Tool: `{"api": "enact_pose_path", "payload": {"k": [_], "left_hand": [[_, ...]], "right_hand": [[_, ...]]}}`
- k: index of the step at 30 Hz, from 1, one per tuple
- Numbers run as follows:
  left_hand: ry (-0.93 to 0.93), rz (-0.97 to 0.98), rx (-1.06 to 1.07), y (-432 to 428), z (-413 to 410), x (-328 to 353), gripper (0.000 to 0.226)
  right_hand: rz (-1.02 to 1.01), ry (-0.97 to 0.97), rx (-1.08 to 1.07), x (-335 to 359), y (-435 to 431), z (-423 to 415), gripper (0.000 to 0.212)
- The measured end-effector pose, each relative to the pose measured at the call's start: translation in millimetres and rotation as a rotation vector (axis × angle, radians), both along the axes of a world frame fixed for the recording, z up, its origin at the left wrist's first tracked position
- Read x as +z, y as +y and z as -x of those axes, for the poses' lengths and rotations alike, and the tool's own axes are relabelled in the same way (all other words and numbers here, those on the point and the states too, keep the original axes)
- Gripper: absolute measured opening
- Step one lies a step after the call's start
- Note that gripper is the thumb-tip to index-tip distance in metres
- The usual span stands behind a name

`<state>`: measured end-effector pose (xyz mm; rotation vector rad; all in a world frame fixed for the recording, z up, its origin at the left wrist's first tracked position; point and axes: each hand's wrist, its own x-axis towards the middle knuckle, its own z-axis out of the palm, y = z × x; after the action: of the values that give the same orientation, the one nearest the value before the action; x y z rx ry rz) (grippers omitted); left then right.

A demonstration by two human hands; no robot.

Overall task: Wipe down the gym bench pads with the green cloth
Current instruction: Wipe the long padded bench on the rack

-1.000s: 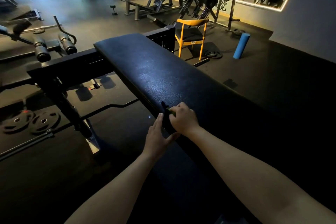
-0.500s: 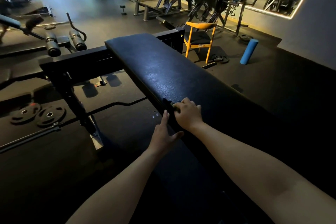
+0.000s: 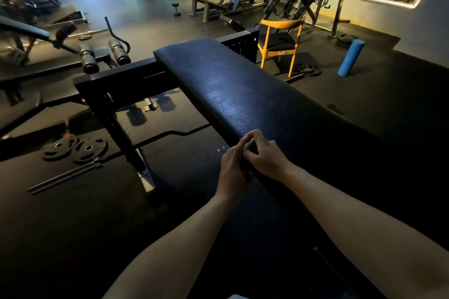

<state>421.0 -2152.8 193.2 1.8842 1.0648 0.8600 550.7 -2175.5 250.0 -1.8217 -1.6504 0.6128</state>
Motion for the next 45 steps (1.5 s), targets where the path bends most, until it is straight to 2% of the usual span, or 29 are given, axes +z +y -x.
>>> {"api": "enact_pose_path", "payload": {"k": [3,5,9,11,15,22,28,32,35,39,43,45], "left_hand": [[0.023,-0.063,0.002,2.0,-2.4,6.4,0.075],[-0.033,-0.086,0.037,0.3,-0.6,7.5,0.07],[-0.076,0.063,0.269,8.4,1.7,7.2,0.064],[-0.075,0.133,0.33,13.8,2.3,4.3,0.06],[-0.061,0.212,0.228,9.4,-10.5,-3.5,0.061],[-0.162,0.264,0.263,4.3,-18.6,-9.8,0.032],[-0.08,0.301,0.336,-5.7,-23.3,-11.7,0.018],[-0.069,0.284,0.354,-28.4,-30.7,-15.9,0.021],[-0.077,0.251,0.403,-48.8,-38.7,-14.2,0.024],[-0.107,0.252,0.442,-78.4,-50.7,-9.0,0.03],[-0.182,0.228,0.479,-114.9,-60.5,-5.7,0.051],[-0.169,0.217,0.482,-127.5,-63.5,-6.8,0.047]], "right_hand": [[-0.104,0.116,-0.072,-9.1,-13.4,-2.8,0.027],[-0.236,0.109,-0.141,-19.9,-19.6,-5.1,0.033],[-0.357,-0.164,-0.211,-36.9,-21.5,-10.1,0.031],[-0.325,-0.196,-0.218,-37.0,-22.3,-7.3,0.026],[-0.253,-0.222,-0.211,-33.1,-22.2,-7.7,0.023],[-0.203,-0.236,-0.25,-26.8,-22.6,-8.0,0.012],[-0.161,-0.232,-0.165,-24.9,-29.2,-11.2,0.017],[-0.161,-0.295,-0.051,-23.1,-43.1,-16.6,0.021],[-0.204,-0.418,-0.106,-27.8,-64.9,-29.7,0.019],[-0.166,-0.419,-0.117,-28.8,-93.8,-43.3,0.017],[-0.142,-0.424,-0.11,-29.3,-112.2,-42.3,0.02],[-0.157,-0.48,-0.125,-31.5,-118.4,-40.4,0.021]]}}
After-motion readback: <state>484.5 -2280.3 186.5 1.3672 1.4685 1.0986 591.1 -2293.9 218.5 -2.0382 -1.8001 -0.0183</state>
